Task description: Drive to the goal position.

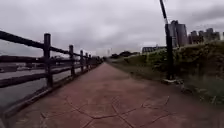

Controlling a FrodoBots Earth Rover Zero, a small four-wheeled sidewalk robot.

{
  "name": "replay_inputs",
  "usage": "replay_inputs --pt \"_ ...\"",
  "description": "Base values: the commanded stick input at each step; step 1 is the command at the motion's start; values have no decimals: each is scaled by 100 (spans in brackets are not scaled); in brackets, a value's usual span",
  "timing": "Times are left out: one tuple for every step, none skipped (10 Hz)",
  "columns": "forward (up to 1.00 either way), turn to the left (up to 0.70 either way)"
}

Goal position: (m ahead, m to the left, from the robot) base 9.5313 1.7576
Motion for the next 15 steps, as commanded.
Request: replay_inputs --pt "99 0" --pt "99 0" --pt "99 0" --pt "99 0" --pt "99 0" --pt "99 0" --pt "99 0" --pt "99 0" --pt "99 0" --pt "99 3" --pt "99 26" --pt "99 39" --pt "99 40" --pt "99 40" --pt "99 21"
